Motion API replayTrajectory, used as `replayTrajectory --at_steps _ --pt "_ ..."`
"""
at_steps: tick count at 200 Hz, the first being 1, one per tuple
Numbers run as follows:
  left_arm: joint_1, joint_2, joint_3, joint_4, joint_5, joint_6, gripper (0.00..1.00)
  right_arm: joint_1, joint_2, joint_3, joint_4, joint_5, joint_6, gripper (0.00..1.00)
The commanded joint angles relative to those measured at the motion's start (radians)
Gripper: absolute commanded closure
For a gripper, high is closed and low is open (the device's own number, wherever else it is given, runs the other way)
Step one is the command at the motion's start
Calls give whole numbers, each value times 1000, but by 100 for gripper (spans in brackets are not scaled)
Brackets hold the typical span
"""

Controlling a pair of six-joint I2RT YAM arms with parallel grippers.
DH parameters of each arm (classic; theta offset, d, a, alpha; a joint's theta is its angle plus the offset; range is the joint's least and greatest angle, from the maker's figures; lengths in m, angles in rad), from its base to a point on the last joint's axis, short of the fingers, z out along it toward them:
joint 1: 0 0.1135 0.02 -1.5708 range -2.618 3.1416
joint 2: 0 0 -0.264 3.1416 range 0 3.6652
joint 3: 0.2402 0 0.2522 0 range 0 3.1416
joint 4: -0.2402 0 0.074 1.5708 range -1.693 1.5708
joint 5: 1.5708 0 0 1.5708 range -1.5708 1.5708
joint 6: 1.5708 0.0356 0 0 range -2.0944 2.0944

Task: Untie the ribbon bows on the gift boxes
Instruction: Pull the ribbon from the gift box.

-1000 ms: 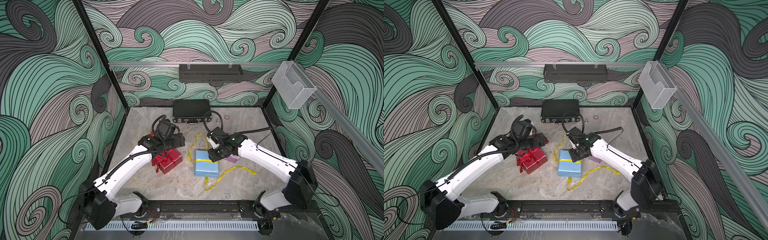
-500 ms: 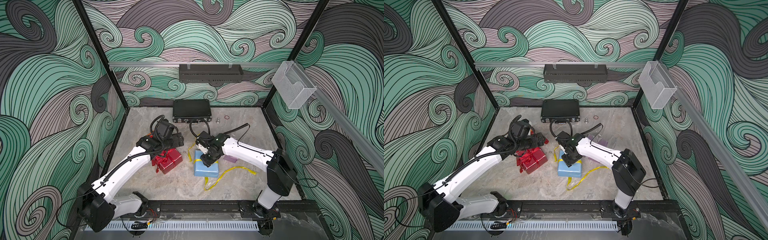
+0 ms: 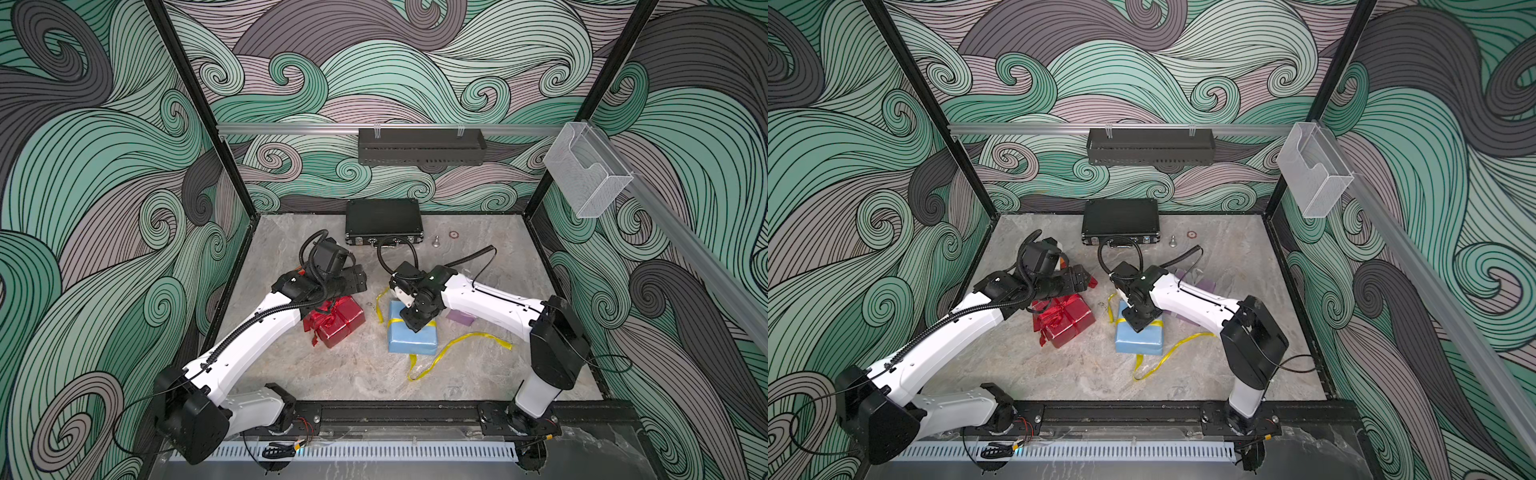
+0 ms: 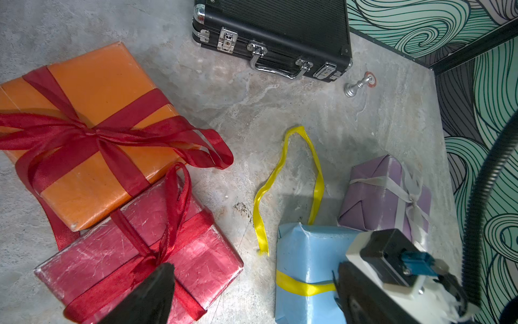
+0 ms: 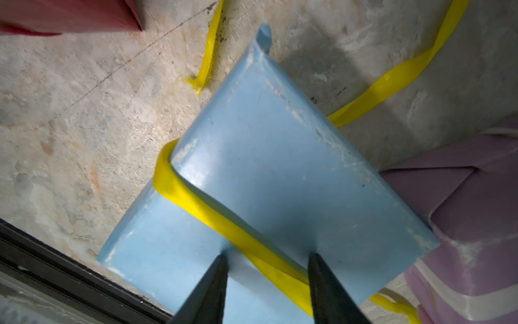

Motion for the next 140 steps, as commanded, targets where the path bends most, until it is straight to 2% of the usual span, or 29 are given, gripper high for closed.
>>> replayTrajectory --at_steps 1,26,76,140 --pt "9 -15 0 11 -1 -11 9 3 30 -20 3 11 -3 69" --pt "9 -14 0 13 2 -11 9 3 19 -25 4 -5 -2 84" --pt "11 -17 -3 13 -2 -11 9 3 -10 -18 5 -29 6 100" --pt "11 -21 -3 14 -3 -11 9 3 -146 36 16 -41 31 100"
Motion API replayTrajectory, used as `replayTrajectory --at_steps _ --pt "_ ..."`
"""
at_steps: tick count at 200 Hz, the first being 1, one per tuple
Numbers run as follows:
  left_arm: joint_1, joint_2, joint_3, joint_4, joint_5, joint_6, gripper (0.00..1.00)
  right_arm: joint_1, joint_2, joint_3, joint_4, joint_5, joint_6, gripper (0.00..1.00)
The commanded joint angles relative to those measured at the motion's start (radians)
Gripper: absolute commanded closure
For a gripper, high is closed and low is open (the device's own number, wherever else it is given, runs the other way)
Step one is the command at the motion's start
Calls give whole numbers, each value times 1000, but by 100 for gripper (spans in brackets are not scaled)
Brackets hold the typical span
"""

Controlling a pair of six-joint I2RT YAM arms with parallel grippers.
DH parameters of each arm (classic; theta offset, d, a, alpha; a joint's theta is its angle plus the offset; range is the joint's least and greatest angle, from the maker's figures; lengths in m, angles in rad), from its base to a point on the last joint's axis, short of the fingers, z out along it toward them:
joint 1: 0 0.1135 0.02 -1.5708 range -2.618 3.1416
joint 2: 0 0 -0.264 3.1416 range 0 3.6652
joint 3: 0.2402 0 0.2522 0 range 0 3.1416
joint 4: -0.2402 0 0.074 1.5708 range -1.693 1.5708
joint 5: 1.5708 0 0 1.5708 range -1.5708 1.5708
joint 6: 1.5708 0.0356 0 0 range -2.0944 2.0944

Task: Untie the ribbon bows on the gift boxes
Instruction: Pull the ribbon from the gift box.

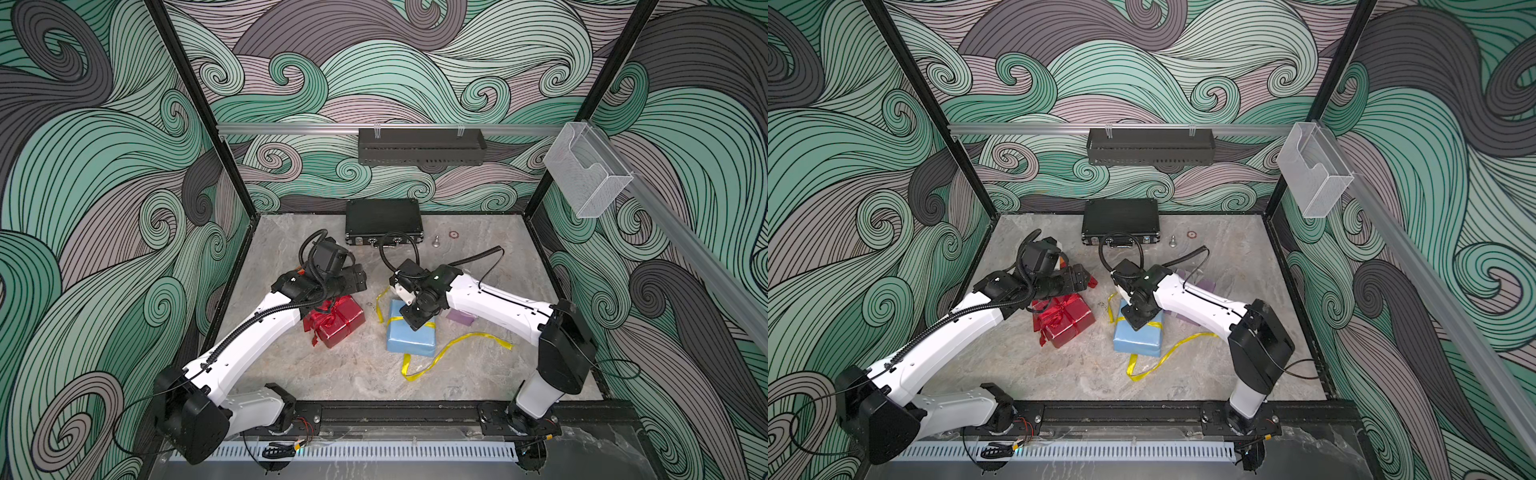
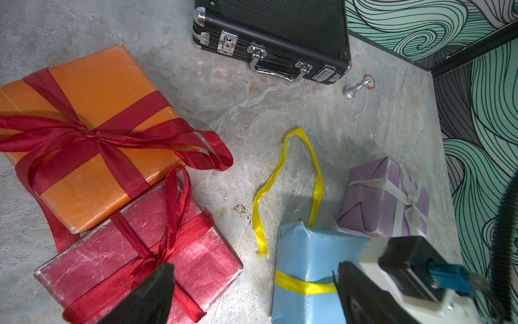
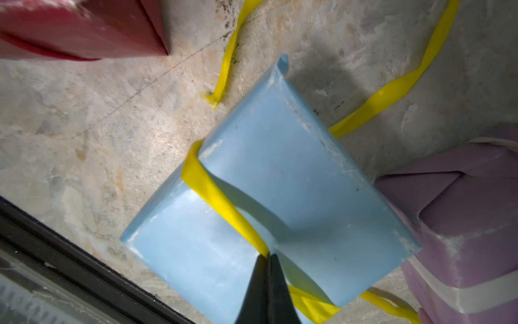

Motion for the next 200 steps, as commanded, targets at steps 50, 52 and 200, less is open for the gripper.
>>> replayTrajectory --at_steps 50,52,200 --pt "8 -24 -5 8 1 -11 9 2 -163 101 9 -3 48 100" --pt "8 -24 -5 9 1 -11 9 0 -166 105 9 -2 48 100" --pt "8 -24 -8 18 32 -9 9 -125 -127 775 -136 63 91 100"
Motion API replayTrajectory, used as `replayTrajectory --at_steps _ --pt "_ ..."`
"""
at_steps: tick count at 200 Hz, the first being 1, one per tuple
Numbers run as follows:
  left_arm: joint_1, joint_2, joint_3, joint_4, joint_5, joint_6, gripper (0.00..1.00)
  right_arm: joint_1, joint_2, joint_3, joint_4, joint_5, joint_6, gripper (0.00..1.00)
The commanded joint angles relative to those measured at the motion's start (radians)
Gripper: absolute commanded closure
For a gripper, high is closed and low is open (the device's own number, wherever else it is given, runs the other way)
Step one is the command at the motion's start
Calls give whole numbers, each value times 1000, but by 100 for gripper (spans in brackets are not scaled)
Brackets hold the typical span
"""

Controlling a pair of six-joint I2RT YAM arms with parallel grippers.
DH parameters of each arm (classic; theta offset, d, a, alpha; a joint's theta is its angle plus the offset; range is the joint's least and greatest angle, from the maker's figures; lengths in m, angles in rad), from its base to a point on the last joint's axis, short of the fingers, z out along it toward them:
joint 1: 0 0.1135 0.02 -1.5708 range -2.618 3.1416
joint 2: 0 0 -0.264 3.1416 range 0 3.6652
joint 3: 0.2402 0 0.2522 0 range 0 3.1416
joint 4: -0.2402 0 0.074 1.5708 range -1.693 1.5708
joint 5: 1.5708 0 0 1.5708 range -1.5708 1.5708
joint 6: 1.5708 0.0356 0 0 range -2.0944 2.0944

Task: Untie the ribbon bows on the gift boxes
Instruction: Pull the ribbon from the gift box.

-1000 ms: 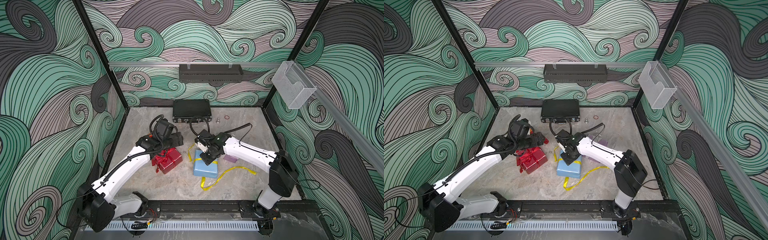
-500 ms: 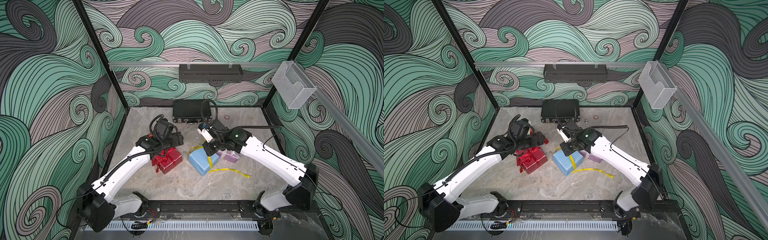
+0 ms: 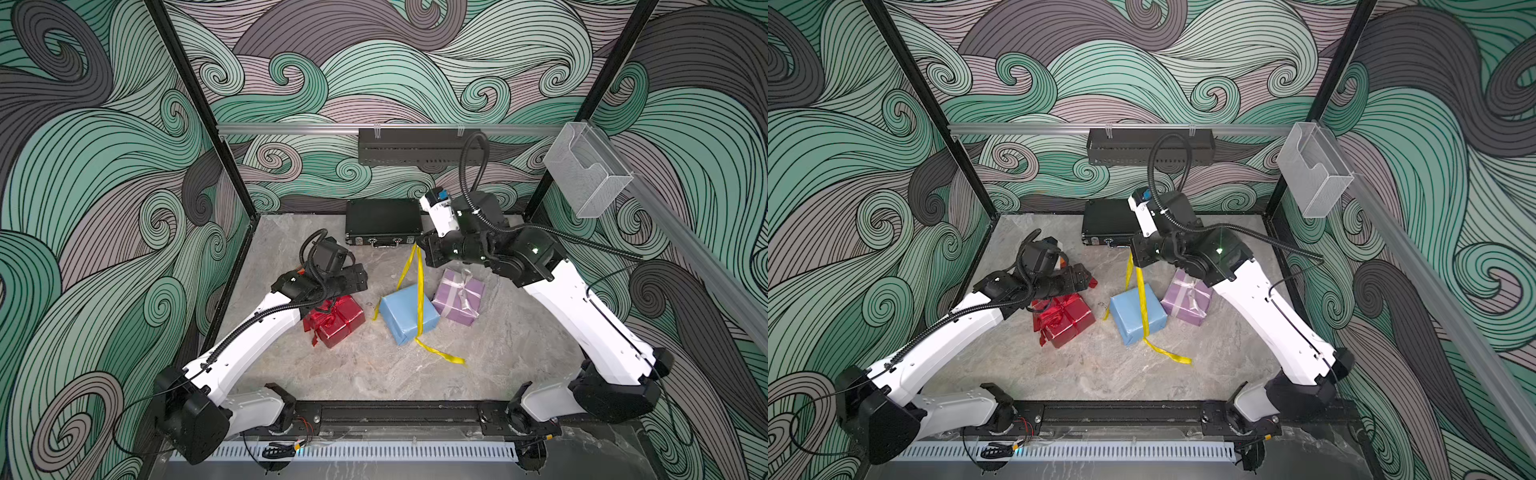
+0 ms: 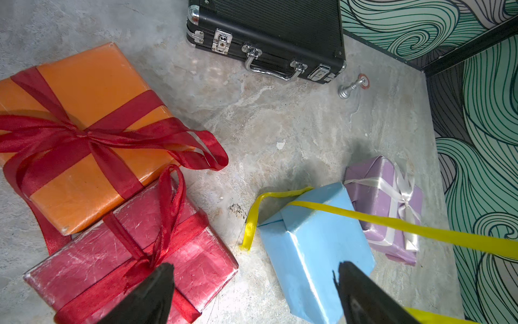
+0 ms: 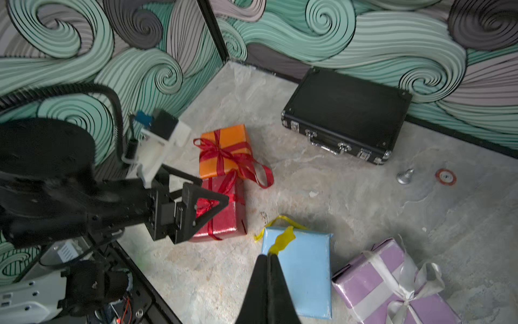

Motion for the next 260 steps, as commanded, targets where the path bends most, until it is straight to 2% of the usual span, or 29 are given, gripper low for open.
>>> replayTrajectory --at_steps 1,52,76,113,142,175,219,260 --pt "7 -23 -7 11 11 -7 9 -22 54 157 -72 37 6 100" --pt "8 -31 -9 15 19 -7 9 -108 229 668 -236 99 -20 100" --pt "9 -34 -9 17 26 -6 9 -151 264 764 -244 109 -25 100" --pt "7 -34 -20 46 76 6 9 -222 238 771 -220 155 -61 100" --pt "8 -26 -26 64 108 12 9 -263 164 752 -129 311 -124 100" --pt "8 -20 -22 67 132 19 9 -276 39 653 51 463 -226 100" --pt "6 -8 -21 70 155 23 9 -277 -83 560 290 553 -382 100" --pt "3 4 -19 72 165 25 9 -277 -114 528 464 596 -542 100"
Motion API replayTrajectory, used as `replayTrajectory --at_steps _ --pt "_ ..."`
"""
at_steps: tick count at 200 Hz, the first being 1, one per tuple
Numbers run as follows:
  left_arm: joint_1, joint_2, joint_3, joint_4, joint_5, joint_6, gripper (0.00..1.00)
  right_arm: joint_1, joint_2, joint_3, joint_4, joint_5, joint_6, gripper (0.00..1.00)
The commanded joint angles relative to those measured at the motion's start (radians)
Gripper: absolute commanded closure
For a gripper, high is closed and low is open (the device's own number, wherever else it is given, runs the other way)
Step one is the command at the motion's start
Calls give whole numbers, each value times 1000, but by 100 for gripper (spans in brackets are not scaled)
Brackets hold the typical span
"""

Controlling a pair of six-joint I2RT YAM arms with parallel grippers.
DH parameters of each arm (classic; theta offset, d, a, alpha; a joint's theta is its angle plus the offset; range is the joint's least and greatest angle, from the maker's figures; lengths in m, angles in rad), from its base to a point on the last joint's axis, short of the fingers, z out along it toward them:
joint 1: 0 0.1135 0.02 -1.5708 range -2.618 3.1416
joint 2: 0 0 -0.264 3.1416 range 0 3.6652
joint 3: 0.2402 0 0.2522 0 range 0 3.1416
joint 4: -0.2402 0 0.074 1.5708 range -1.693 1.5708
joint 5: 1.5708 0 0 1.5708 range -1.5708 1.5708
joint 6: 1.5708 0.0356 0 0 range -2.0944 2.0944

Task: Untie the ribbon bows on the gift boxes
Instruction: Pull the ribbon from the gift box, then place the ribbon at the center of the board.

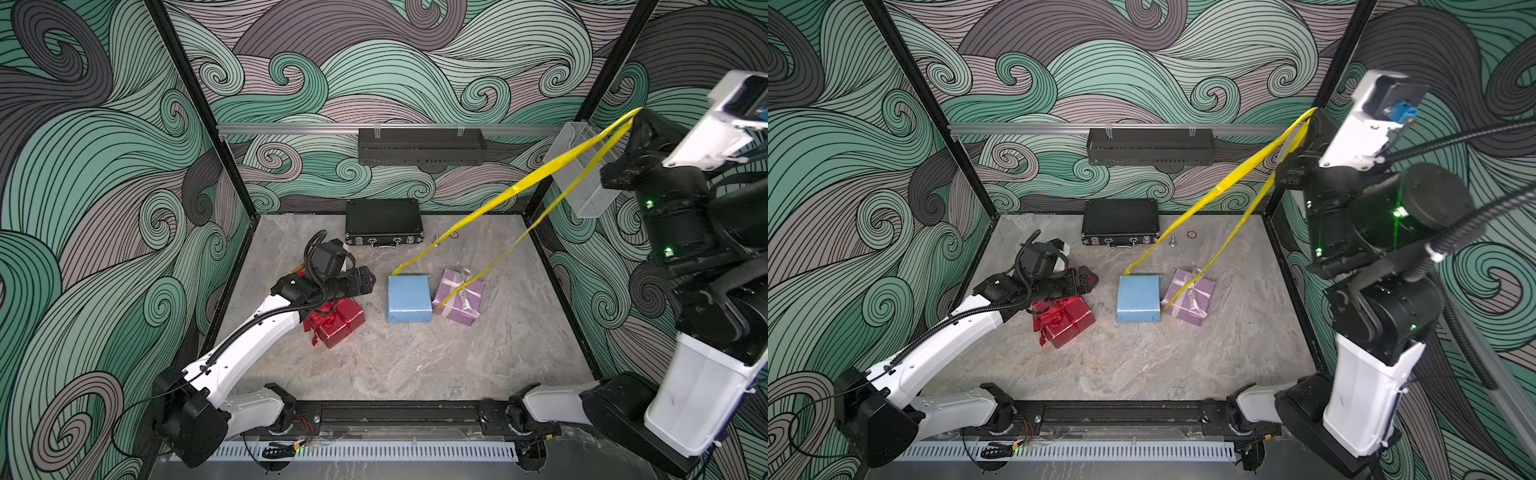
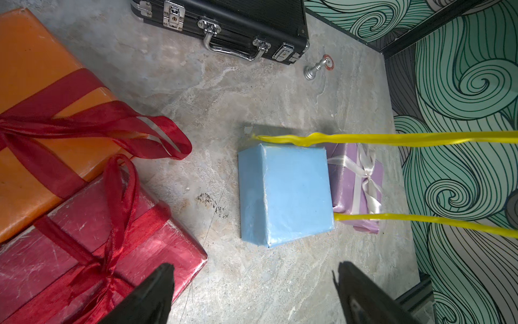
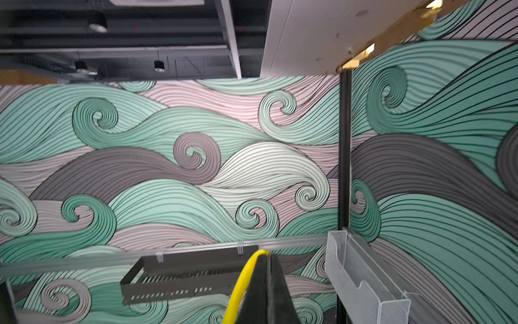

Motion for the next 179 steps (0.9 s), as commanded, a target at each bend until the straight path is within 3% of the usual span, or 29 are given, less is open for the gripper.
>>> replayTrajectory --at_steps 1,59,98,124,145,179 --pt "3 16 13 12 17 14 9 -2 18 -35 167 64 -144 100" --pt "-7 28 13 15 22 24 9 -2 26 -19 454 154 -387 100" --pt "-14 44 18 12 34 25 9 -29 45 -152 644 226 -534 100" --pt "-19 46 20 9 34 27 9 -120 32 -303 593 268 -423 100" --pt "-21 51 23 8 37 28 9 -237 10 -463 471 268 -219 100" --pt "-26 65 24 3 37 28 9 -387 22 -655 284 132 99 100"
